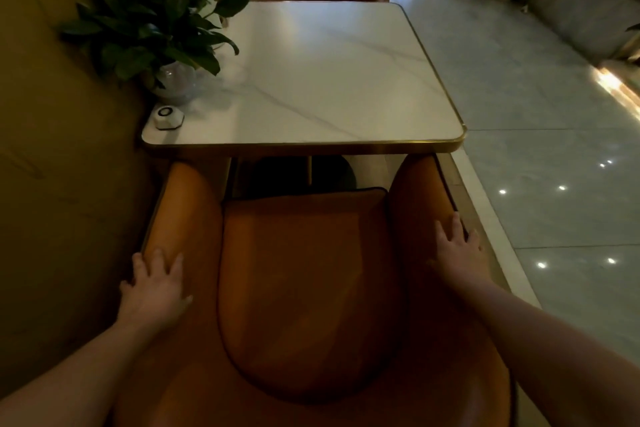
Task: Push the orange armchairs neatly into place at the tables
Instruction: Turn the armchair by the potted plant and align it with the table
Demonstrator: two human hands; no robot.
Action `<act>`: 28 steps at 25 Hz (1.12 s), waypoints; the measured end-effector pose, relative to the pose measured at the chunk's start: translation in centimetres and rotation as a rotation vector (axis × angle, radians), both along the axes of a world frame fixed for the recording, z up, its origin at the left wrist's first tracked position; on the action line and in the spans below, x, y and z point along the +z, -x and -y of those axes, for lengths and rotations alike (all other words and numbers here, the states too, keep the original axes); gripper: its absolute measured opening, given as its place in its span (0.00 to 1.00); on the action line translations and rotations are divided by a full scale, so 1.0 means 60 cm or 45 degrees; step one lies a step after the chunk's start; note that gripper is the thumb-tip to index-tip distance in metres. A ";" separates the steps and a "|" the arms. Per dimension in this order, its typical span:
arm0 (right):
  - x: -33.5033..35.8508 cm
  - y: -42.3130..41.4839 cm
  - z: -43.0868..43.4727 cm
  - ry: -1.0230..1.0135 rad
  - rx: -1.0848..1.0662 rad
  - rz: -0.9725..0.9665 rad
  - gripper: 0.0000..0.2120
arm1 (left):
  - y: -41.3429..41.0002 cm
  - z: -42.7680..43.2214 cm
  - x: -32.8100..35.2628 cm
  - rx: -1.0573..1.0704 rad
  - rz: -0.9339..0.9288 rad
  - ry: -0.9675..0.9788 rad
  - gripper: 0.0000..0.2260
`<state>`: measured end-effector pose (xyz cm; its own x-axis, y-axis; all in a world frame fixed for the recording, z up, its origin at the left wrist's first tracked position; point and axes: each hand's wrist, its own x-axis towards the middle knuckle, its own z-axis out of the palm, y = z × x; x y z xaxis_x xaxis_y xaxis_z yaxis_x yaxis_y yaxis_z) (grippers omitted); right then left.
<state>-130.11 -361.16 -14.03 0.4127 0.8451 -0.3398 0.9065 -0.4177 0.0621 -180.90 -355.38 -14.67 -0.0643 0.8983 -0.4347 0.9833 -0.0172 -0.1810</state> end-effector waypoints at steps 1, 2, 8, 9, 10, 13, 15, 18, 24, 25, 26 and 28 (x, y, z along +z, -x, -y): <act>-0.005 -0.002 -0.003 -0.008 0.001 0.039 0.43 | -0.003 -0.003 -0.004 -0.027 -0.029 -0.028 0.42; -0.011 -0.001 -0.005 -0.012 0.014 0.087 0.43 | -0.006 -0.006 -0.009 -0.039 -0.049 -0.055 0.43; -0.037 0.004 0.004 -0.127 0.038 0.207 0.48 | 0.000 -0.020 -0.048 -0.139 -0.253 -0.174 0.43; -0.035 0.004 0.005 -0.127 0.032 0.214 0.50 | 0.004 -0.023 -0.054 -0.151 -0.283 -0.162 0.42; -0.030 0.007 0.005 -0.120 0.014 0.208 0.51 | 0.009 -0.033 -0.058 -0.174 -0.313 -0.153 0.42; -0.037 0.039 0.012 -0.095 -0.024 0.238 0.49 | 0.032 -0.067 -0.059 -0.219 -0.329 -0.154 0.41; -0.044 0.062 0.017 -0.064 -0.051 0.272 0.48 | 0.044 -0.092 -0.061 -0.275 -0.325 -0.185 0.40; -0.038 0.076 0.014 -0.052 -0.061 0.252 0.51 | 0.053 -0.102 -0.064 -0.259 -0.306 -0.204 0.41; -0.023 0.059 -0.006 -0.084 0.015 0.271 0.45 | 0.037 -0.101 -0.064 -0.286 -0.351 -0.194 0.41; -0.021 0.054 -0.015 -0.092 0.032 0.268 0.45 | 0.035 -0.102 -0.067 -0.274 -0.351 -0.204 0.40; -0.019 0.048 -0.024 -0.105 0.041 0.260 0.45 | 0.030 -0.103 -0.070 -0.269 -0.336 -0.222 0.39; -0.015 0.035 -0.039 -0.123 0.046 0.247 0.46 | 0.020 -0.105 -0.078 -0.283 -0.304 -0.247 0.36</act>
<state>-132.24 -358.83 -14.93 0.4315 0.8853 -0.1737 0.8959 -0.3978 0.1978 -182.12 -349.07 -19.33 0.0622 0.9659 -0.2512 0.8892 -0.1679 -0.4256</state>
